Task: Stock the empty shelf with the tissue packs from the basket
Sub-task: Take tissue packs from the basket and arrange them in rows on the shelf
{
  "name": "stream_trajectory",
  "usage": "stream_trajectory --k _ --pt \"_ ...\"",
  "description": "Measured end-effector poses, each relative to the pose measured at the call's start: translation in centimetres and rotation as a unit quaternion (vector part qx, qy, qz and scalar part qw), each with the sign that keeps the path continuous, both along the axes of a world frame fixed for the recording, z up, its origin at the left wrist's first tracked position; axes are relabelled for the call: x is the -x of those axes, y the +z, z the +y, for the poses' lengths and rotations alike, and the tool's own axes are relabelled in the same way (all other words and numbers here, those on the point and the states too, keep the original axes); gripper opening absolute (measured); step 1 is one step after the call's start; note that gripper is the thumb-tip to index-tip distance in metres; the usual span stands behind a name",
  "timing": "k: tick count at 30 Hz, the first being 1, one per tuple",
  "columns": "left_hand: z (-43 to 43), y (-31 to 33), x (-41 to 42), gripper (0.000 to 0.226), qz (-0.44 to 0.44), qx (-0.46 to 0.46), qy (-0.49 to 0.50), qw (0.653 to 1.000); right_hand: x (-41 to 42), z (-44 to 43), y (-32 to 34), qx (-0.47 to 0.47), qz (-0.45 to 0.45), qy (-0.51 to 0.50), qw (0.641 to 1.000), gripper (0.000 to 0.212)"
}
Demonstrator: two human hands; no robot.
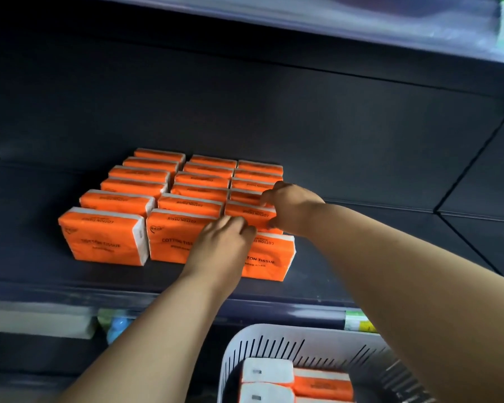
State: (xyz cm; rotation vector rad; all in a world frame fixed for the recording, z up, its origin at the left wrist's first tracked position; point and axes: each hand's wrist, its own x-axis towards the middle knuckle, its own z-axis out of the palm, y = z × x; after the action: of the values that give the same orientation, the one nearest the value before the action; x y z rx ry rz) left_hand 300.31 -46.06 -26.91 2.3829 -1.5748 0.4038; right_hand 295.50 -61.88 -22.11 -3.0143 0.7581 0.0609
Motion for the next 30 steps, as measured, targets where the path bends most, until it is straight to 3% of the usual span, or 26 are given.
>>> stream_trajectory --k 8,17,23,30 --pt "-0.6 0.0 -0.3 0.031 -0.031 -0.007 0.028 0.999 0.1 -0.4 -0.7 -0.017 -0.016 0.027 0.999 0.052" --pt "-0.8 -0.1 -0.9 0.046 -0.019 -0.005 0.04 0.999 0.1 -0.4 -0.5 -0.05 -0.016 0.043 0.998 0.055" --pt "-0.9 0.0 -0.8 0.04 -0.024 -0.017 0.05 0.998 0.2 -0.3 -0.3 -0.064 -0.023 0.036 0.997 0.055" --pt "-1.0 0.2 -0.5 0.039 -0.022 -0.012 0.051 0.998 1.2 -0.1 -0.1 -0.042 -0.051 0.029 0.997 0.051"
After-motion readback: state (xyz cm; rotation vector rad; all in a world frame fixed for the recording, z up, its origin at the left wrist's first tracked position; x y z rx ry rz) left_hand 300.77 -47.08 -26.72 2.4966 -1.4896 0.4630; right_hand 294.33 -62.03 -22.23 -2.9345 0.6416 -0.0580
